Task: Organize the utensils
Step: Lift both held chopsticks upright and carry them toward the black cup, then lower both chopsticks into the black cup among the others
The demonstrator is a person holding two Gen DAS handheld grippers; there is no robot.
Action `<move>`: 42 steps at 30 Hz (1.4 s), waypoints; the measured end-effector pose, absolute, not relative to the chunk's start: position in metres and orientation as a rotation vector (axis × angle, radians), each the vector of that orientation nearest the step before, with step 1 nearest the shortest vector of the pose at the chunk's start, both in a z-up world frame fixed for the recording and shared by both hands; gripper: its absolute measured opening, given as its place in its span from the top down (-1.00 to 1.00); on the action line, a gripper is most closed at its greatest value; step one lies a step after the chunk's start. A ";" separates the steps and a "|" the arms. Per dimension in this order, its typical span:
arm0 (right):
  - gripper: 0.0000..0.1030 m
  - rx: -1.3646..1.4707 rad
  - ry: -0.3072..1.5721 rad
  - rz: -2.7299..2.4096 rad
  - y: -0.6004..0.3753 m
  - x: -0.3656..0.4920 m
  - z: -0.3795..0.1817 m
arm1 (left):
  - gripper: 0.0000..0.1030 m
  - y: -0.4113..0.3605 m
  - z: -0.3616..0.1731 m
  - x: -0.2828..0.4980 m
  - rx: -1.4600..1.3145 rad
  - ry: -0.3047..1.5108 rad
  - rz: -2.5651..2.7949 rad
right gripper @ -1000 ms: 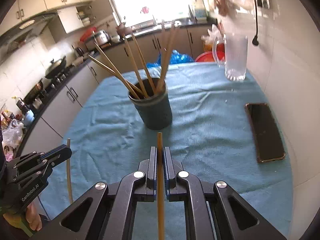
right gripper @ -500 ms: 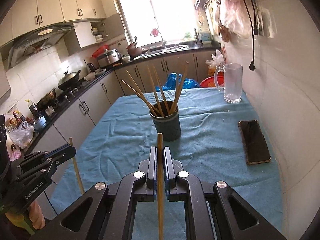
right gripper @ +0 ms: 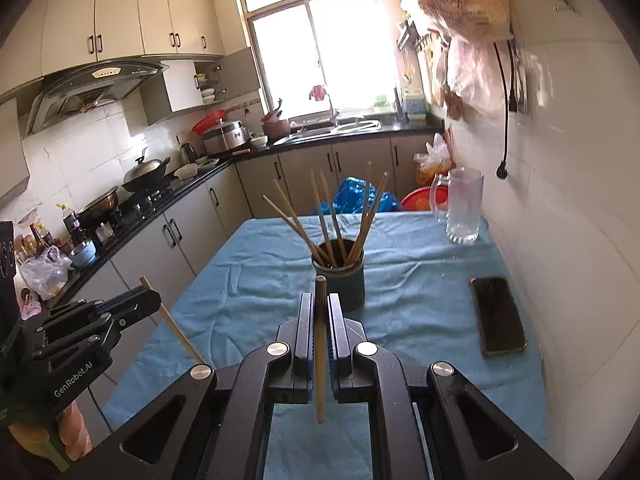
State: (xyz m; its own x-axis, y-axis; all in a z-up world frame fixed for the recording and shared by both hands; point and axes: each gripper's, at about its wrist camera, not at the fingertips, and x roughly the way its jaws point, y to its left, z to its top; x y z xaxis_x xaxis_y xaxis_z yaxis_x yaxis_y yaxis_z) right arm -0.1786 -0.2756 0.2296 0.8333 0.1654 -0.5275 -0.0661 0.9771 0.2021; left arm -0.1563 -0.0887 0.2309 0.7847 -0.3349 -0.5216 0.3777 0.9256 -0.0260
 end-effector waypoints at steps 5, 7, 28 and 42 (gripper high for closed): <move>0.88 0.160 0.550 0.116 -0.275 -0.175 0.238 | 0.90 -0.094 0.234 -0.151 0.106 0.530 -0.371; 0.88 0.156 0.544 0.115 -0.274 -0.174 0.242 | 0.90 -0.095 0.235 -0.148 0.118 0.525 -0.364; 0.88 0.153 0.526 0.123 -0.276 -0.144 0.261 | 0.90 -0.098 0.242 -0.111 0.162 0.560 -0.374; 0.88 0.196 0.462 0.097 -0.297 -0.102 0.292 | 0.90 -0.110 0.308 -0.057 0.056 0.505 -0.462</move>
